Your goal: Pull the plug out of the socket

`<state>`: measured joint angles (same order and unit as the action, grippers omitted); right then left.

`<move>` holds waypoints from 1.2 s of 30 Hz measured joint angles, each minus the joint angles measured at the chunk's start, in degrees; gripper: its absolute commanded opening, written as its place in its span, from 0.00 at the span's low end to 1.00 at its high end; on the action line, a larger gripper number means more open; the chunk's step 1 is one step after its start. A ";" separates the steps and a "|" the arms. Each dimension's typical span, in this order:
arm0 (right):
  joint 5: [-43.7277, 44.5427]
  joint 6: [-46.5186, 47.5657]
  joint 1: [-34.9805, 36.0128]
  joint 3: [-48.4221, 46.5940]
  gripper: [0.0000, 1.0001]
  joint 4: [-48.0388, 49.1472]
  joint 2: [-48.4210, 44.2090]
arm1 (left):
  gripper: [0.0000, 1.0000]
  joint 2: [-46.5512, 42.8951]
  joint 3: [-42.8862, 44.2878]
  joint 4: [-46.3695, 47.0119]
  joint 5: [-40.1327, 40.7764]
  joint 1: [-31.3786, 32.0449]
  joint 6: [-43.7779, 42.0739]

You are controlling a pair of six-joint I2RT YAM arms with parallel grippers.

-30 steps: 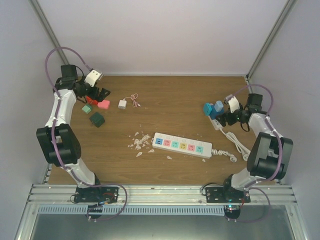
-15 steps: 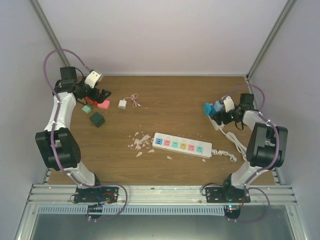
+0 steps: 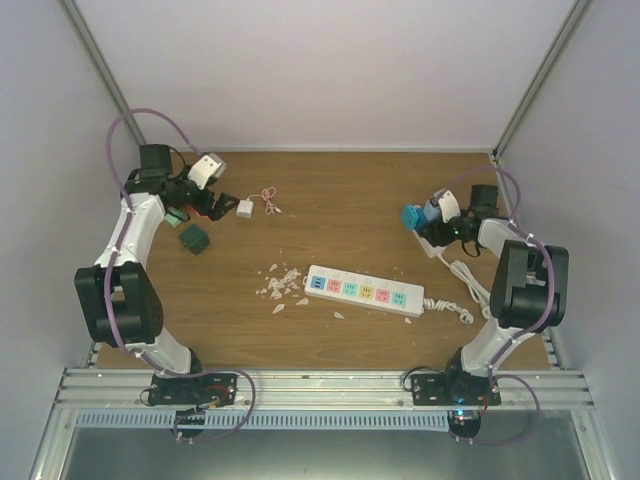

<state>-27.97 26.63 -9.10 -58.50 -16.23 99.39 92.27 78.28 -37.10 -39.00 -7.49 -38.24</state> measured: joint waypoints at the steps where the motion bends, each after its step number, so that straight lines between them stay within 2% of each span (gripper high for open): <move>1: -0.07 -0.20 0.92 0.00 0.51 0.24 0.04 | 0.99 -0.39 -0.68 0.04 -0.46 1.07 -0.37; 11: -0.74 -3.39 14.99 -2.62 0.45 1.42 2.73 | 0.99 -3.19 -12.17 3.76 -3.52 16.06 -2.19; 17: -2.78 -4.35 23.26 -4.00 0.44 2.10 4.37 | 0.94 -1.40 -13.27 9.75 -5.51 20.68 -0.46; 21: -3.06 -3.82 27.43 -4.52 0.42 2.38 4.94 | 0.89 3.04 -13.27 14.73 -5.77 23.93 0.87; 27: -3.52 -1.51 31.06 -4.94 0.39 2.86 5.62 | 0.83 10.01 -11.91 18.53 -5.55 28.89 -1.42; 33: -4.17 -0.46 31.28 -4.94 0.39 2.82 5.73 | 0.82 12.90 -10.88 21.90 -5.03 29.88 -3.89; 36: -4.37 -0.15 31.28 -4.94 0.38 2.82 5.79 | 0.76 15.39 -9.09 23.10 -4.61 29.92 -5.11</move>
<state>-32.34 26.48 22.17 -63.44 -13.41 105.19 107.66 69.19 -14.00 -43.62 22.44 -43.35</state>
